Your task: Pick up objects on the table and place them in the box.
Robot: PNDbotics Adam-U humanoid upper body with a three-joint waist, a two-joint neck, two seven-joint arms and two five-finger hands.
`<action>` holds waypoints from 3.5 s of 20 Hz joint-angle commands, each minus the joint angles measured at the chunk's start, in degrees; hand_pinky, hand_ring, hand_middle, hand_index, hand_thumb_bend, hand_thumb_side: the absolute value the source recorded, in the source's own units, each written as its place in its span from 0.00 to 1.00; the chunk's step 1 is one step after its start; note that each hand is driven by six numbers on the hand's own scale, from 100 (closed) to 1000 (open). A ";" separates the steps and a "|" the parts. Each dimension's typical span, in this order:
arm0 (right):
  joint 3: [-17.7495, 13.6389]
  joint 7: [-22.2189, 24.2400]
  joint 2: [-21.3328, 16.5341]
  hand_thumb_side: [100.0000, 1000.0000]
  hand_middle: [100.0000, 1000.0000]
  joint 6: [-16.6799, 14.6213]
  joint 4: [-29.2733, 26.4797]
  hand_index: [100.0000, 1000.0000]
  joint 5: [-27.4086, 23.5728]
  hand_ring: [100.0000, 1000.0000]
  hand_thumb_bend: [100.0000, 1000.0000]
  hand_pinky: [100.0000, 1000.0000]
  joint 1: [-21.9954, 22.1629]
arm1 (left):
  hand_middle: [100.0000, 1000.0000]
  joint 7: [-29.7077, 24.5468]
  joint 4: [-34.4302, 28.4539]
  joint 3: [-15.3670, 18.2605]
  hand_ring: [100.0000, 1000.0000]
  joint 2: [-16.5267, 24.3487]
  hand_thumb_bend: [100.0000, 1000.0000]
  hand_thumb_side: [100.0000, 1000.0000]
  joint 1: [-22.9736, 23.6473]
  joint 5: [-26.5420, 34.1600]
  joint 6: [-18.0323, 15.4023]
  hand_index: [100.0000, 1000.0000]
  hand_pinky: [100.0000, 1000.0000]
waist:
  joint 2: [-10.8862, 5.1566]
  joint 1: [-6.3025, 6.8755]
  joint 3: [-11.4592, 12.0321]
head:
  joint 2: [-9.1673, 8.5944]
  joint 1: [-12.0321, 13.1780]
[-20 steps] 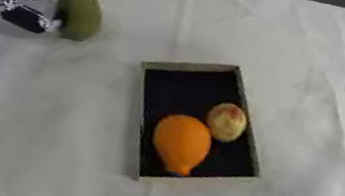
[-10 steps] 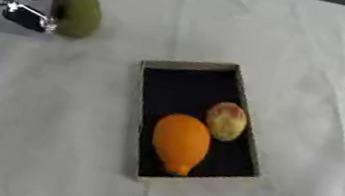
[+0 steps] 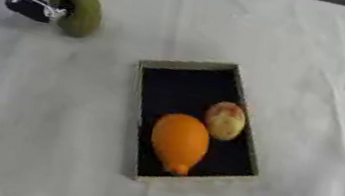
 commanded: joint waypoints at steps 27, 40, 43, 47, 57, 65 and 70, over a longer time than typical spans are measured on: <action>-0.76 -0.41 -0.42 0.41 0.54 0.41 -0.81 0.74 -0.84 0.94 0.00 0.91 -0.44 | 0.36 -12.29 -16.85 -11.21 0.45 -1.22 0.00 0.10 -0.93 22.29 -5.82 0.37 0.46 | -3.17 0.21 -0.25 | 0.40 0.18; -0.86 -0.79 -0.35 0.41 0.54 0.66 -0.81 0.74 -0.94 0.94 0.00 0.91 -0.61 | 0.35 -15.32 -24.26 -17.42 0.44 -7.65 0.00 0.11 0.80 27.06 -2.79 0.37 0.45 | -3.28 0.63 0.24 | 0.52 0.72; -0.84 -0.76 -0.28 0.41 0.54 0.73 -0.81 0.74 -0.97 0.94 0.00 0.91 -0.67 | 0.35 -14.71 -23.97 -18.07 0.44 -8.65 0.00 0.12 1.43 25.59 -2.84 0.37 0.45 | -3.25 0.68 0.31 | 0.56 0.79; -0.89 -0.73 -0.17 0.41 0.54 0.76 -0.81 0.74 -0.94 0.94 0.00 0.91 -0.66 | 0.35 -14.82 -23.13 -18.30 0.43 -9.97 0.00 0.15 2.79 23.78 -2.90 0.37 0.45 | -3.15 0.59 0.20 | 0.64 0.91; -1.07 -0.56 0.26 0.41 0.54 1.03 -0.81 0.74 -0.97 0.94 0.00 0.91 -0.59 | 0.44 -17.27 -21.99 -18.13 0.50 -13.34 0.00 0.17 6.42 21.10 -1.33 0.52 0.51 | -2.91 0.58 0.14 | 0.81 0.88; -1.18 -0.44 0.46 0.41 0.54 1.29 -0.81 0.74 -0.99 0.94 0.00 0.91 -0.38 | 0.66 -19.69 -23.05 -18.03 0.68 -14.10 0.00 0.18 7.84 21.45 -0.28 0.84 0.67 | -2.98 0.68 0.16 | 0.76 0.58; -1.20 -0.45 0.58 0.41 0.54 1.30 -0.81 0.74 -1.07 0.94 0.00 0.91 -0.40 | 0.77 -21.22 -23.76 -17.67 0.76 -14.00 0.00 0.17 8.33 21.95 -0.08 0.90 0.73 | -3.12 0.62 0.15 | 0.48 0.64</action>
